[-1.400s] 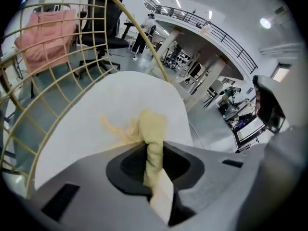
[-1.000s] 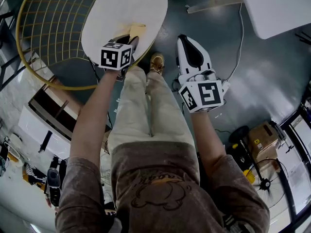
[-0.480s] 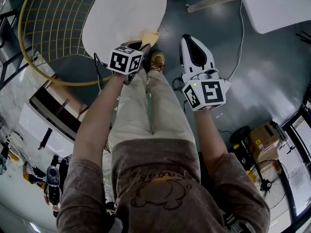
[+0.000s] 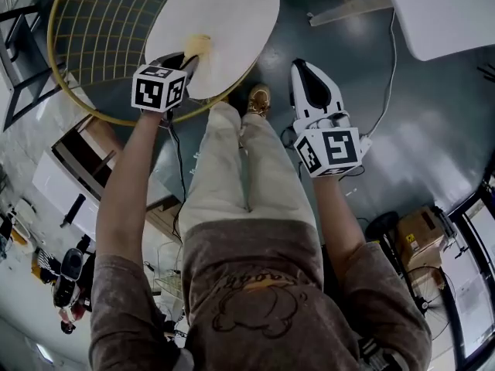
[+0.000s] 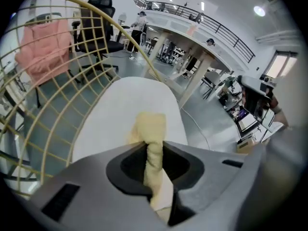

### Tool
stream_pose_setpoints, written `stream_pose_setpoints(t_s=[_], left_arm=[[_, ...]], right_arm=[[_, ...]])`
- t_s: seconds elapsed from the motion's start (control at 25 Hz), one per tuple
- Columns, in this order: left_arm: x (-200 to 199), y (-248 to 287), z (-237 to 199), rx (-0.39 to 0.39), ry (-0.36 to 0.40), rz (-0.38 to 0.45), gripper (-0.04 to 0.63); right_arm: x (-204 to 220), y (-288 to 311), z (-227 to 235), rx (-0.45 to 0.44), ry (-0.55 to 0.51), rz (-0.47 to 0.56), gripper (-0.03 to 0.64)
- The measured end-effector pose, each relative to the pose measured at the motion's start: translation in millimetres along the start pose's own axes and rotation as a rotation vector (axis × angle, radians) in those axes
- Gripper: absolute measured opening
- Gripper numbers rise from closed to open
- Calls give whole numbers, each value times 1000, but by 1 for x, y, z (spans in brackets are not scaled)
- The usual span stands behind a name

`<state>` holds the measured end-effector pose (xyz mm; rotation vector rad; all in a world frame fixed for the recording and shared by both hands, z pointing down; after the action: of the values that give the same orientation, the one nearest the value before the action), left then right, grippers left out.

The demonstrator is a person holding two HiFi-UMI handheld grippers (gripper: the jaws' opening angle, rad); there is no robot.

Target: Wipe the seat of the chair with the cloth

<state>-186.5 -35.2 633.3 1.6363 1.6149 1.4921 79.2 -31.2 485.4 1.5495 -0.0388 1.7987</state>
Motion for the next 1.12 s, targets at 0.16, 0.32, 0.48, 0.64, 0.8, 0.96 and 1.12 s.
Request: stream_pose_setpoints(t_s=[0.16, 0.32, 0.48, 0.64, 0.8, 0.96, 1.12], left_arm=[[-3, -34, -40, -90, -31, 19, 77], [-13, -60, -75, -166, -58, 45, 77], [-12, -71, -102, -225, -119, 34, 77], [-5, -61, -111, -253, -72, -43, 77], [2, -47, -116, -278, -100, -72, 77], [10, -32, -115, -265, -133, -85, 77], [18, -23, -109, -230, -181, -70, 77]], right_arm=[[-1, 5, -7, -29, -8, -7, 34], [-2, 14, -14, -50, -18, -14, 34], [-3, 21, -17, -64, -24, -20, 34], [-2, 26, -18, -68, -24, -30, 34], [2, 30, -18, -68, -21, -43, 34], [4, 29, -12, -54, -18, -48, 34], [6, 28, -6, -41, -21, -54, 34]])
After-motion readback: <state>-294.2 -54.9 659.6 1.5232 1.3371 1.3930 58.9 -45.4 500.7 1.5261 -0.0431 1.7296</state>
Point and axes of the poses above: the fingertips, and each gripper's own axes: y forward along the fingers, z to its right, x out of its underside, the point moved 6 cm from there along -y, backward along the fingers, and after that the axes turned 1 degree about -z, right-handed, at the moved point
